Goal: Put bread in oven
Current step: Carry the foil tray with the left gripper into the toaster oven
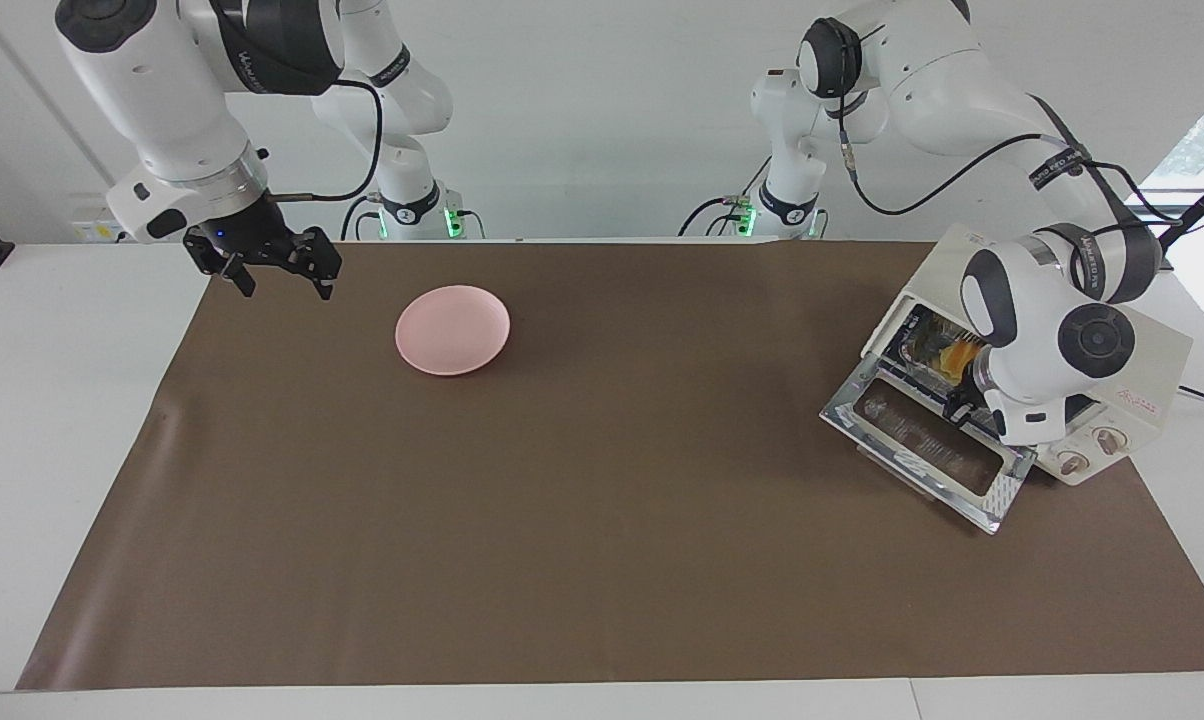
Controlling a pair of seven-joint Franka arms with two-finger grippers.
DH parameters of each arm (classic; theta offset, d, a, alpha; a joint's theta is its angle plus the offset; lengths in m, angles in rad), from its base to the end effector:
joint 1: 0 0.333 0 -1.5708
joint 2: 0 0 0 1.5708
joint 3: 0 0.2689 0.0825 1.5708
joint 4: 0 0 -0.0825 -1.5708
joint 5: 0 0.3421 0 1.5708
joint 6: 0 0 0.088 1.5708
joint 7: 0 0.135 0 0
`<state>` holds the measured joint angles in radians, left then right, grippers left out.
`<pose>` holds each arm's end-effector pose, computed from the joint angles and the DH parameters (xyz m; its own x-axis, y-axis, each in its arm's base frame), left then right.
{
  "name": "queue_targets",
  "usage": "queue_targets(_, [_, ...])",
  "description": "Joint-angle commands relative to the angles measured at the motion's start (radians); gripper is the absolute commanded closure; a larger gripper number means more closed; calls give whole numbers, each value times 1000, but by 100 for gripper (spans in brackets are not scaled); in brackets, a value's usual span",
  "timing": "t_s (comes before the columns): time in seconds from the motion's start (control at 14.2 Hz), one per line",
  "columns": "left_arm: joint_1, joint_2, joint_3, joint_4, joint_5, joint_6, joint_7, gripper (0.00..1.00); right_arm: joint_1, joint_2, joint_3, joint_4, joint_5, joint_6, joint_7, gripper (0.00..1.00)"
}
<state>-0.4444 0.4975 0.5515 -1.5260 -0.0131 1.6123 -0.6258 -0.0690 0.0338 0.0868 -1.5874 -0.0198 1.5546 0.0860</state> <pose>0.5718 0.0278 0.3319 0.7256 0.6762 -0.1271 0.5919 -0.7077 -0.3859 0.5161 0.0059 0.5236 0.9956 -0.0683 -0.0647 -0.0670 -0.9975 0.0225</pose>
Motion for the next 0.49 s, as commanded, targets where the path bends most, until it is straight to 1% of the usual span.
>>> queue_targets(0.0, [-20, -45, 5, -54, 28, 37, 8, 64, -17, -20, 14, -22, -11, -5, -23, 0])
queue_targets(0.07, [-22, -43, 5, -54, 28, 43, 11, 41, -17, -20, 14, -22, -11, -5, -23, 0])
queue_targets(0.14, [-22, -45, 5, -51, 31, 46, 17, 0, -17, -20, 14, -22, -11, -5, -23, 0])
queue_targets(0.28, [-19, -45, 7, -37, 32, 55, 26, 0, -17, -20, 14, -22, -11, -5, -23, 0])
queue_targets(0.42, [-20, -45, 7, -19, 32, 70, 79, 0, -17, -21, 14, -22, -11, -5, -23, 0])
